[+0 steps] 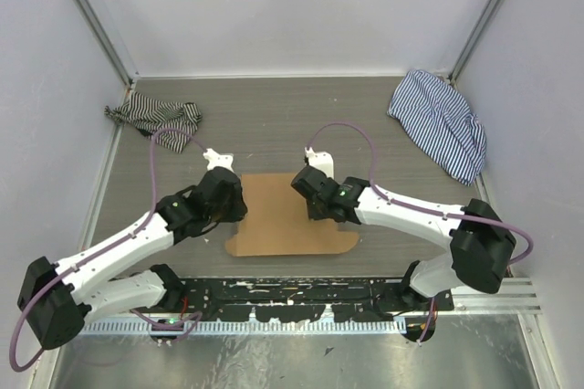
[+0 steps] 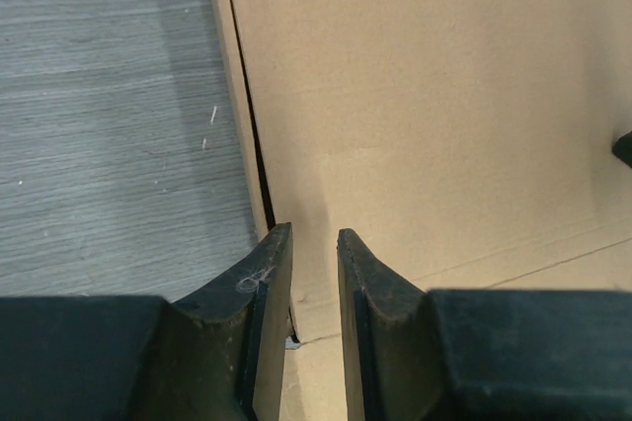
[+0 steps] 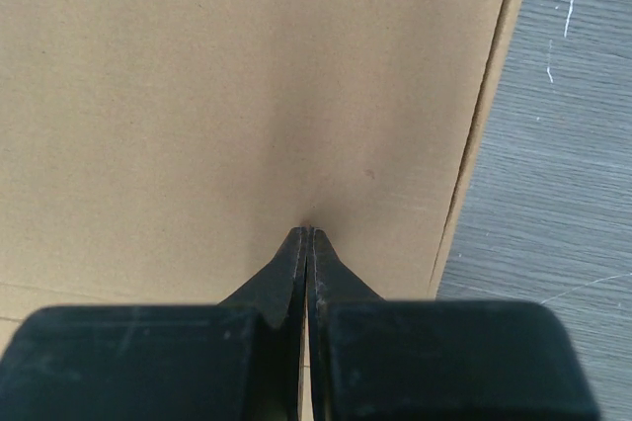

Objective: Fold the paper box

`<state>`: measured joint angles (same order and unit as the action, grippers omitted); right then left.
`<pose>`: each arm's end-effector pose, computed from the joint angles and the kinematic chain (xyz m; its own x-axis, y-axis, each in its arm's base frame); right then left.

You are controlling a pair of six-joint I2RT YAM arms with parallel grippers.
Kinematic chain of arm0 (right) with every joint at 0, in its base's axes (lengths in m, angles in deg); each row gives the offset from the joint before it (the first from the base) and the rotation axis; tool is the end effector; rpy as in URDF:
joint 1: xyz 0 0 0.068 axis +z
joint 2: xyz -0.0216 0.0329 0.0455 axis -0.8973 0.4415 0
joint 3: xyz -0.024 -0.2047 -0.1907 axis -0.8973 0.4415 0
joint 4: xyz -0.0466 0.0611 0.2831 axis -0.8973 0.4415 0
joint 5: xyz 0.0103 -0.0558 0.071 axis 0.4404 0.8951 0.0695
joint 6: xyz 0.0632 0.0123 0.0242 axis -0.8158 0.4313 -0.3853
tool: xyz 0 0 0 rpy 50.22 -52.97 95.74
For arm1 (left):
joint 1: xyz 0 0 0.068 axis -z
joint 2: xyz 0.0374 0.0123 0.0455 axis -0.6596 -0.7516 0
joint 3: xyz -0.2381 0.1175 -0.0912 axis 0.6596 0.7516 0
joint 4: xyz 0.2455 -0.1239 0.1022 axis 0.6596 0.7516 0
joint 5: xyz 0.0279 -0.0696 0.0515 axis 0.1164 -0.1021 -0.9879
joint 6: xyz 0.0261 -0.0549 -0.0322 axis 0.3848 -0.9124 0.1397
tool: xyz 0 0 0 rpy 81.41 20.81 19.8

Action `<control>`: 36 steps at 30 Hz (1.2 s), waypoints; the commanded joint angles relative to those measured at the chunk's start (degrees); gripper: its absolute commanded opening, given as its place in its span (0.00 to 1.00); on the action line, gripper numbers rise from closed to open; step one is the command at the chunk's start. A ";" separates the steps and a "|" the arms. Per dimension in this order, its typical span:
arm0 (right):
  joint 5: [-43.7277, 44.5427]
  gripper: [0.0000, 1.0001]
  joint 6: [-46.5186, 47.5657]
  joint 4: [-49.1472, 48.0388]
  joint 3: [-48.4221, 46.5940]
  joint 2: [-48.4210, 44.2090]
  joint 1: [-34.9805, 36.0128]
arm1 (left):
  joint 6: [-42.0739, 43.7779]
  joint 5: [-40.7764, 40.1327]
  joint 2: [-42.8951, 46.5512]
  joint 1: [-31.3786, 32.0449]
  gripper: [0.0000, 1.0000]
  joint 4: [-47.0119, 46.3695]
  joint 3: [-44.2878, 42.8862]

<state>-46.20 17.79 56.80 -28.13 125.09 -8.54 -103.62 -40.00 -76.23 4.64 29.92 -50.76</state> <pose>0.1964 0.2481 0.2050 -0.7957 -0.1442 -0.5883 -0.2228 0.9728 0.0629 0.1789 -0.1647 0.2259 -0.7538 -0.0888 -0.6511 0.1368 0.9479 -0.2877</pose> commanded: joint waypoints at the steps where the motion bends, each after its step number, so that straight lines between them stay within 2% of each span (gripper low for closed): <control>1: 1.19 0.03 -0.03 -3.77 -0.01 -0.07 -0.29 | 1.77 1.88 -2.64 -0.02 0.32 -3.53 1.34; 11: -0.71 0.03 1.54 -6.93 -0.66 6.83 -1.77 | 2.05 1.93 -12.65 -0.03 0.31 -6.78 1.04; 18: -4.07 0.03 3.06 -11.98 -0.02 9.45 -7.95 | 2.63 -3.09 -17.76 -0.13 0.33 -8.58 -1.78; 21: -6.40 0.03 5.06 -13.27 -2.54 11.50 -11.37 | 4.65 -3.96 -20.70 -2.16 0.34 -9.94 -4.56; 24: -10.31 0.02 7.01 -13.58 -6.93 15.63 -14.08 | 6.79 -1.32 -25.20 -6.18 0.35 -10.77 -9.25; 30: -12.21 0.01 8.36 -13.07 -14.05 20.40 -16.33 | 11.13 0.30 -33.28 -10.48 0.37 -9.81 -20.59; 34: -9.80 0.11 8.41 -11.94 -16.73 18.86 -16.68 | 12.30 0.30 -33.98 -11.68 0.41 -7.56 -26.02; 36: -7.01 0.24 8.51 -11.19 -17.18 16.25 -16.67 | 12.82 -0.17 -31.82 -11.81 0.45 -6.26 -26.52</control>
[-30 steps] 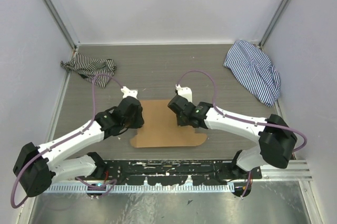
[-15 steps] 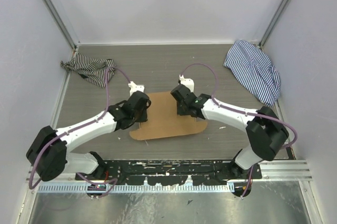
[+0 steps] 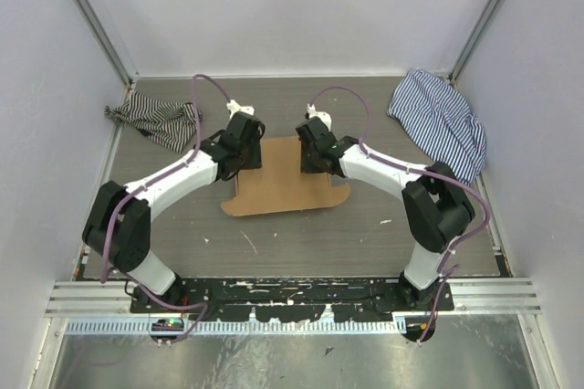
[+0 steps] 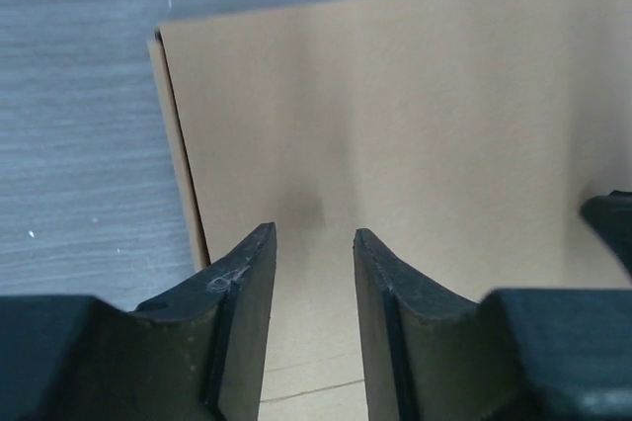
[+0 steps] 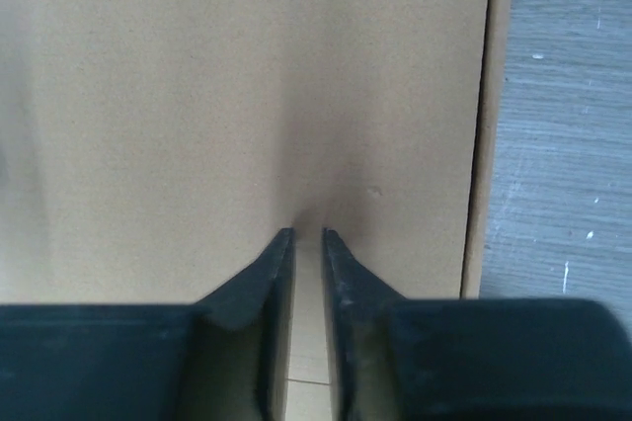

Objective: Fold the paper box

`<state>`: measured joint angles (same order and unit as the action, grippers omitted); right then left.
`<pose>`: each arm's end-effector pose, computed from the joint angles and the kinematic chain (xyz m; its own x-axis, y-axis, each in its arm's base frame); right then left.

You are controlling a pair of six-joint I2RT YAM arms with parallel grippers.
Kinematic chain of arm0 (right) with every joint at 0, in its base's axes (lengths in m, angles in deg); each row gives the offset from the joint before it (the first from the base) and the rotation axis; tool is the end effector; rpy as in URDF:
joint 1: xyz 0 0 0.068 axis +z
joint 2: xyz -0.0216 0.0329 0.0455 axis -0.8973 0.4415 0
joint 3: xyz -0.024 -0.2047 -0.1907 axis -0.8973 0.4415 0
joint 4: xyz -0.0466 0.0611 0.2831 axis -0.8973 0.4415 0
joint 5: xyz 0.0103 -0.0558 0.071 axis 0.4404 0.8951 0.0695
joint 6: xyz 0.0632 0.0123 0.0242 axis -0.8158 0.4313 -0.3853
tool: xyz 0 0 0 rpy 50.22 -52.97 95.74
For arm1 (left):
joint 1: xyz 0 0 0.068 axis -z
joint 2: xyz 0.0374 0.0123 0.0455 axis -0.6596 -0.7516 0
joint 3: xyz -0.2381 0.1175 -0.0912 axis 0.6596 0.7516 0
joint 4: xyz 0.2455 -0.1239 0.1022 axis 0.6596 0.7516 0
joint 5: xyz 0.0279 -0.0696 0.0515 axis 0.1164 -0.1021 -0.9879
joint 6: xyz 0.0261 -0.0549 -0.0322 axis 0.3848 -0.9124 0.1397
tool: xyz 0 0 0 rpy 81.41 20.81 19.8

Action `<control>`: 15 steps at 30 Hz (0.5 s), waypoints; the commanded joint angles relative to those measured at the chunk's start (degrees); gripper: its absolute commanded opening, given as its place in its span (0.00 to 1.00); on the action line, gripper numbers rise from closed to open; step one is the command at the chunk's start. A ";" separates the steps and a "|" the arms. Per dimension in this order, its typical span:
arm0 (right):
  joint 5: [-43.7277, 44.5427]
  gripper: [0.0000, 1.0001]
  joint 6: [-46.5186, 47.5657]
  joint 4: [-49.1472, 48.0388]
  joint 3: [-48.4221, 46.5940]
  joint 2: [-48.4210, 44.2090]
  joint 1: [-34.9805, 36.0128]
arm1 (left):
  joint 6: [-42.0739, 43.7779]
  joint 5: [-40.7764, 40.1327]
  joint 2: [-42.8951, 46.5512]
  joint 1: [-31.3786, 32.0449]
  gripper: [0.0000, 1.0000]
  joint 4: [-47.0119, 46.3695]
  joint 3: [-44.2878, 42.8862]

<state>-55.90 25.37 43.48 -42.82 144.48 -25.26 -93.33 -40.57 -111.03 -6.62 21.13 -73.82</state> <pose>0.3340 0.2519 0.1907 -0.7851 0.0052 -0.6194 -0.1378 0.9734 0.1828 0.3240 -0.2064 0.2090 -0.7450 -0.0405 -0.6658 0.0666 0.9887 -0.1347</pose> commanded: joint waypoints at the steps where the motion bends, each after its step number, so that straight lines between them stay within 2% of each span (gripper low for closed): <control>1: 4.09 0.34 0.93 2.74 -2.51 -4.91 0.08 | 2.49 -0.20 5.50 -0.55 0.47 2.95 -2.95; 6: 6.50 0.70 1.28 7.14 0.52 -15.60 0.08 | 0.31 0.57 20.94 -0.60 0.60 2.92 6.15; 8: 5.51 0.90 1.06 8.21 4.98 -20.64 0.08 | -1.25 3.23 27.86 -0.55 0.61 2.33 12.75; 9: 4.51 0.97 1.08 8.25 8.05 -23.19 0.11 | -3.09 4.45 31.41 -0.55 0.61 2.19 15.95; 12: 1.60 1.00 1.29 7.00 16.98 -31.74 0.08 | -7.98 8.44 40.09 -0.40 0.63 0.29 25.90; 15: 0.60 1.00 1.07 4.65 23.42 -37.53 0.10 | -10.07 8.82 44.65 -0.38 0.64 -2.38 33.59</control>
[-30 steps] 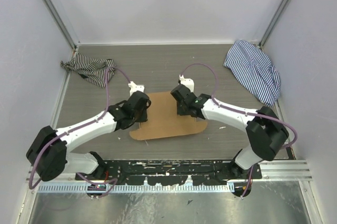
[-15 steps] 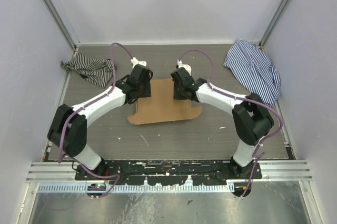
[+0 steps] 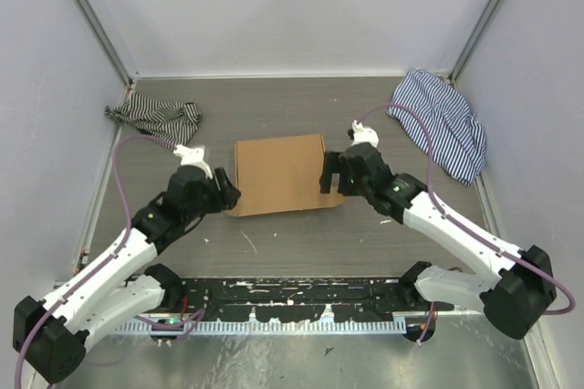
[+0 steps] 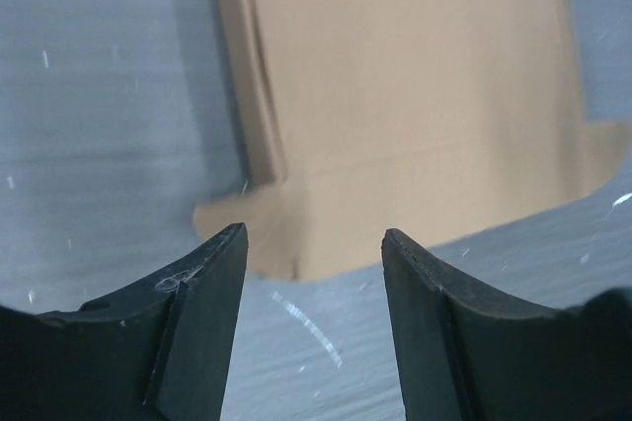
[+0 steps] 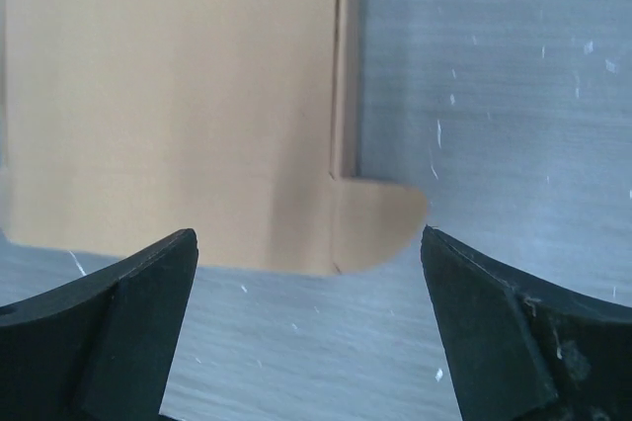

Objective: Fold the paper box

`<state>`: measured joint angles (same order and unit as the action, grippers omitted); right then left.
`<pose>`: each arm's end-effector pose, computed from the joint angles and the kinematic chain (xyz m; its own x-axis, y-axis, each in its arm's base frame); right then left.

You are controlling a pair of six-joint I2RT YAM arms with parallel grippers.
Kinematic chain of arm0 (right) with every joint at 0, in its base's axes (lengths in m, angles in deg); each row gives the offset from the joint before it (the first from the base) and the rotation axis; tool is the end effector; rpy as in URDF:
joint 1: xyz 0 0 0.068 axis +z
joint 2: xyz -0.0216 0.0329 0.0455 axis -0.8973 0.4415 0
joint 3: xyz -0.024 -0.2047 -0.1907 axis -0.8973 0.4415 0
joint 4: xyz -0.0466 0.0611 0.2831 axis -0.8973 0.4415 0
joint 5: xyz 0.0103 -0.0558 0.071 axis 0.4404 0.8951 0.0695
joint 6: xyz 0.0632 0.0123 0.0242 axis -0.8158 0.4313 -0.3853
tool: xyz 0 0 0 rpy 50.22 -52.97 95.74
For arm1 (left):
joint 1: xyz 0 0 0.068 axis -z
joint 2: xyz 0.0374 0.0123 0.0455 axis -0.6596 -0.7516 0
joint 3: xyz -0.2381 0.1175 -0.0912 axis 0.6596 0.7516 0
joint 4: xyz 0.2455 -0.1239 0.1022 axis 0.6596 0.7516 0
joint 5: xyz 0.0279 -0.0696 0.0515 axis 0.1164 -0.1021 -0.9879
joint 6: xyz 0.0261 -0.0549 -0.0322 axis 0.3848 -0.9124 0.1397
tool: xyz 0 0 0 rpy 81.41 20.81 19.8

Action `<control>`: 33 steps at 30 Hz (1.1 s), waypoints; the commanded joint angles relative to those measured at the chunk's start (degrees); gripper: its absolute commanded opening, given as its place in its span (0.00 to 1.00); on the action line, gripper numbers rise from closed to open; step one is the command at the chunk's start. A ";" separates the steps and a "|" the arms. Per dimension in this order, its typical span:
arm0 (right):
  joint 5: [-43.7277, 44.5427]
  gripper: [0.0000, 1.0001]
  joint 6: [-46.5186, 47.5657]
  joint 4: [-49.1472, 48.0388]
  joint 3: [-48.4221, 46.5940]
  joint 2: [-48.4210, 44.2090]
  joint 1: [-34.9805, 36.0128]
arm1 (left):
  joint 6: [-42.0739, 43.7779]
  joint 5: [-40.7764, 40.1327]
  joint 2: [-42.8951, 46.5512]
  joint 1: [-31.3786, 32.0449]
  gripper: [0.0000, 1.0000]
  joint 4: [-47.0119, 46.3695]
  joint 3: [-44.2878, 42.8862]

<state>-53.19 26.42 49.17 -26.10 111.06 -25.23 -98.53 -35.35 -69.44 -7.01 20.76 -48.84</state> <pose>0.2388 0.1730 0.2716 -0.6639 0.0749 -0.7440 -0.1555 0.9594 0.2354 0.2025 -0.1264 0.2545 -0.6107 -0.2409 -0.7543 0.1201 0.9134 -0.3890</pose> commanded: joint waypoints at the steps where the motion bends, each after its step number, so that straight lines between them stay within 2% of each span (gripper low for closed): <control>1: -3.47 1.00 0.25 -1.72 7.90 -5.20 0.10 | -4.85 3.50 3.57 -0.03 0.64 -2.62 9.72; 5: -6.82 1.00 1.29 -4.76 9.50 -5.78 0.08 | -3.14 1.95 2.63 0.02 0.65 -3.00 9.88; 10: -6.56 1.00 2.05 -4.14 6.88 -2.13 0.05 | -0.54 0.44 0.75 0.02 0.66 -2.59 7.91; 19: -7.66 1.00 3.21 -5.91 4.77 5.92 0.03 | 0.55 3.78 -5.96 -0.01 0.66 -5.30 6.50; 33: -17.14 1.00 4.79 -9.32 6.69 9.36 0.15 | 0.48 10.35 -8.92 0.05 0.65 -8.97 7.54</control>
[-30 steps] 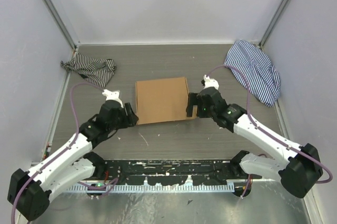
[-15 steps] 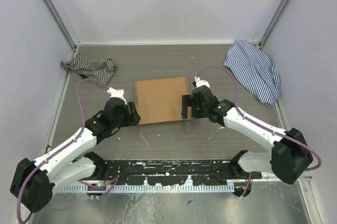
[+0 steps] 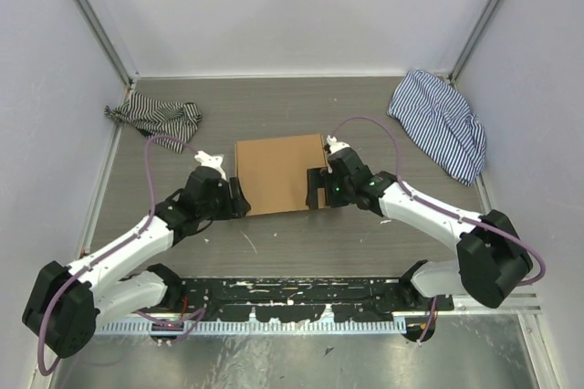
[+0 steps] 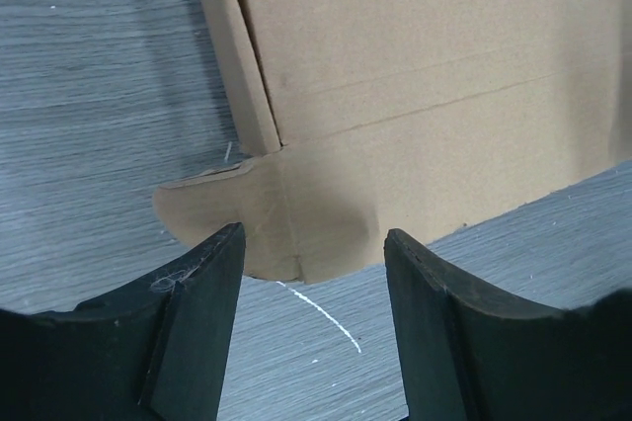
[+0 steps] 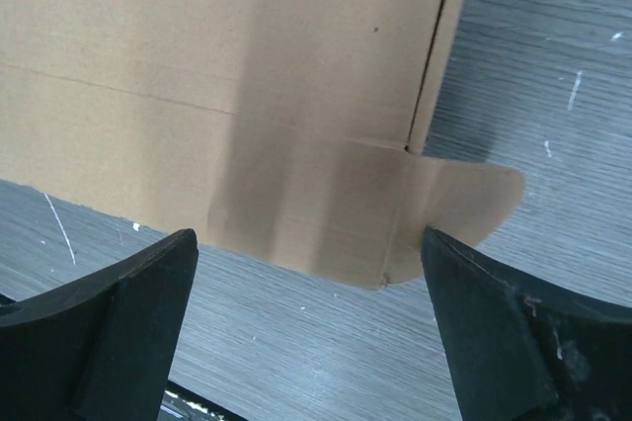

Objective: Fold the paper box

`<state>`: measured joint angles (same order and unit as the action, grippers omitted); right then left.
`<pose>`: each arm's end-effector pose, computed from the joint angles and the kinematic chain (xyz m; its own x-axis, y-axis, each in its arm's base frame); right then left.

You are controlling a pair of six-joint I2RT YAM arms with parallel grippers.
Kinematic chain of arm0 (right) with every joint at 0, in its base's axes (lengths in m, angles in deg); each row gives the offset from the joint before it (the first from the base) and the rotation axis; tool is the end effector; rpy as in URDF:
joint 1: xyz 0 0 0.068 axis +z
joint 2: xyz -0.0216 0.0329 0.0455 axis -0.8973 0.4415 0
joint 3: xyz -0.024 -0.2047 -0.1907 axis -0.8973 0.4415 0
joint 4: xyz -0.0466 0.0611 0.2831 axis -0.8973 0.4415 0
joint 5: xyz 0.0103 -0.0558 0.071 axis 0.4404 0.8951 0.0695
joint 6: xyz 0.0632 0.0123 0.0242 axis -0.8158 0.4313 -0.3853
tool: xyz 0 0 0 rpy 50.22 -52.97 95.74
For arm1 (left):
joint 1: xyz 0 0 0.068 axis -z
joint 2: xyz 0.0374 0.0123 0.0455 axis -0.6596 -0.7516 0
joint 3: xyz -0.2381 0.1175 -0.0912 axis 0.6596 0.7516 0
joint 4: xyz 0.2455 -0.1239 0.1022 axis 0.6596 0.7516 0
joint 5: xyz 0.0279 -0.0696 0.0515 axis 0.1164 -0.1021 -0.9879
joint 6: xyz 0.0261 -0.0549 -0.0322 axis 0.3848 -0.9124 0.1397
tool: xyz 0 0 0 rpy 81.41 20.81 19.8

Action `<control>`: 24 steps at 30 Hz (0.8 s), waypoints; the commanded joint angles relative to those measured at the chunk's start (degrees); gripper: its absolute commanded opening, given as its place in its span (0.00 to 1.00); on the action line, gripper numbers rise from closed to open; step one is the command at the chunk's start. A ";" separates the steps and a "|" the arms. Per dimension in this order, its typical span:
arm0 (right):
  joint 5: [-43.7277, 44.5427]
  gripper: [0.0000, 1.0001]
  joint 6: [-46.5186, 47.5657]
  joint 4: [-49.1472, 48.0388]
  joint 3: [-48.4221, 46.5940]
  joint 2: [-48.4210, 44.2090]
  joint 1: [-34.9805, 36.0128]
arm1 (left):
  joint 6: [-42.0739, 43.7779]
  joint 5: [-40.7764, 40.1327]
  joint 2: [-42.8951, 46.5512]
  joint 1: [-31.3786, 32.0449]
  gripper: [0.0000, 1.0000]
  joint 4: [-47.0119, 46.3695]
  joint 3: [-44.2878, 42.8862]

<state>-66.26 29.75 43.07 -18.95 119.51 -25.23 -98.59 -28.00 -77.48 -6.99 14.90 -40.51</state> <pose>0.2396 0.1897 0.1922 -0.8039 -0.0840 -0.5888 -0.2935 0.9170 0.2700 0.2033 -0.1357 0.1773 -0.7662 -0.1449 -0.6261 0.1375 0.9147 -0.3799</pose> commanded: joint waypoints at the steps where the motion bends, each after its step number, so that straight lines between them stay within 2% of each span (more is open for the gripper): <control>1: -4.05 1.00 1.55 -3.20 -0.45 1.16 0.19 | 0.49 3.32 -1.20 0.07 0.65 -3.27 -0.77; 9: 4.44 1.00 2.92 -1.30 -0.07 2.41 1.13 | 1.55 1.61 -2.24 0.08 0.65 -4.26 0.10; 16: 6.02 1.00 3.54 -1.79 -0.73 0.33 1.12 | 3.45 -3.78 1.22 0.08 0.69 -3.75 0.58; 19: 6.58 1.00 4.35 -1.92 -1.25 0.11 0.99 | 4.76 -5.95 3.69 0.06 0.72 -4.65 1.90; 21: 6.37 1.00 4.95 -2.15 -1.48 0.90 1.04 | 4.93 -7.59 4.65 0.08 0.77 -5.71 2.98; 24: 4.70 1.00 5.49 -2.97 -1.61 2.31 0.82 | 5.36 -6.65 3.82 0.10 0.81 -8.73 4.20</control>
<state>-61.36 33.44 42.76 -18.84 121.83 -24.45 -94.96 -32.88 -73.39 -6.99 10.60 -38.35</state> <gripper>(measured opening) 0.999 0.793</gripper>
